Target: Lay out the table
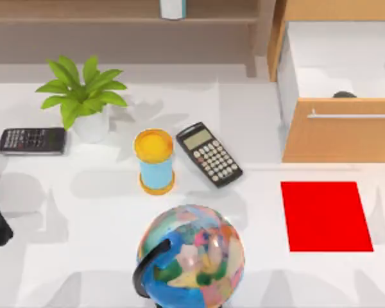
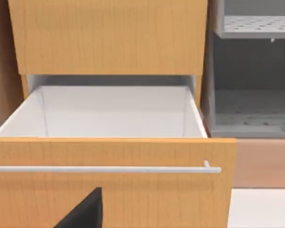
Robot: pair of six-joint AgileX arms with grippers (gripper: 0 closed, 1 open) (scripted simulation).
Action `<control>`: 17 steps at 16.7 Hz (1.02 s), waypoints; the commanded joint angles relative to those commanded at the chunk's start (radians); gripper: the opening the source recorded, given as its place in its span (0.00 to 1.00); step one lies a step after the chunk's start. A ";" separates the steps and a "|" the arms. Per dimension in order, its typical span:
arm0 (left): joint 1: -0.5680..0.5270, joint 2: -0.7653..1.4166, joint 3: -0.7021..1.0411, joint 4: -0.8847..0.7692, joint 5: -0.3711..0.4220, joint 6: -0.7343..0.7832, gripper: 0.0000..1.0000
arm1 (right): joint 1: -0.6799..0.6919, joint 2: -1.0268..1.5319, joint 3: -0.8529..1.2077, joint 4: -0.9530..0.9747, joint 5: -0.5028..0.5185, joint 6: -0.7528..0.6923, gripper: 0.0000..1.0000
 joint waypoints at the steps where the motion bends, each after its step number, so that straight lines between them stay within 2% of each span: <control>1: 0.000 0.000 0.000 0.000 0.000 0.000 1.00 | 0.000 0.000 0.000 0.000 0.000 0.000 1.00; 5: 0.000 0.000 0.000 0.000 0.000 0.000 1.00 | 0.008 0.061 0.059 -0.041 -0.002 0.008 1.00; 8: 0.000 0.000 0.000 0.000 0.000 0.000 1.00 | 0.019 0.215 0.211 -0.135 -0.001 0.030 1.00; 12: 0.000 0.000 0.000 0.000 0.000 0.000 1.00 | 0.034 0.563 0.533 -0.311 0.006 0.075 1.00; 17: 0.000 0.000 0.000 0.000 0.000 0.000 1.00 | 0.064 1.142 1.032 -0.576 0.017 0.141 1.00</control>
